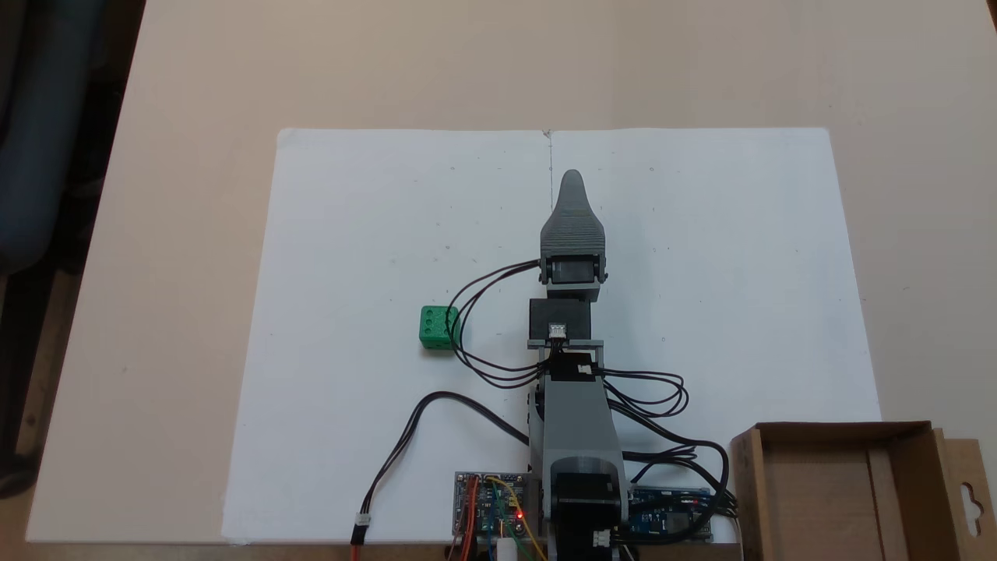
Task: Grasp a green dice and put it in the bin.
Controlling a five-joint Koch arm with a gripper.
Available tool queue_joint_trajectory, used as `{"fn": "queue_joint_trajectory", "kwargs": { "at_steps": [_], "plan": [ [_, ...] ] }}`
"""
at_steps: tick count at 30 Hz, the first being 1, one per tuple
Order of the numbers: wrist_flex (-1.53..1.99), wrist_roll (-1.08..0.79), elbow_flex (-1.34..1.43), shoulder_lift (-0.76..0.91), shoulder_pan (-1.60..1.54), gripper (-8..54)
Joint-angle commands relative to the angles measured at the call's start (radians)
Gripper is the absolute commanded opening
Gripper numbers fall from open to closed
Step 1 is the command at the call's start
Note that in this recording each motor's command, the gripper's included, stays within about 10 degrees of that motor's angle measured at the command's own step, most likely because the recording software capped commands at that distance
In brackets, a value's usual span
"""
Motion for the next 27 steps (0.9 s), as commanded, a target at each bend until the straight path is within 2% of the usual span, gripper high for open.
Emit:
{"fn": "queue_joint_trajectory", "kwargs": {
  "at_steps": [1,13,27],
  "plan": [
    [-0.02,0.049,0.052,0.103,-0.009,43.6],
    [0.044,0.046,0.04,0.104,-0.011,43.2],
    [0.92,0.044,-0.33,0.107,-0.011,43.9]
  ]
}}
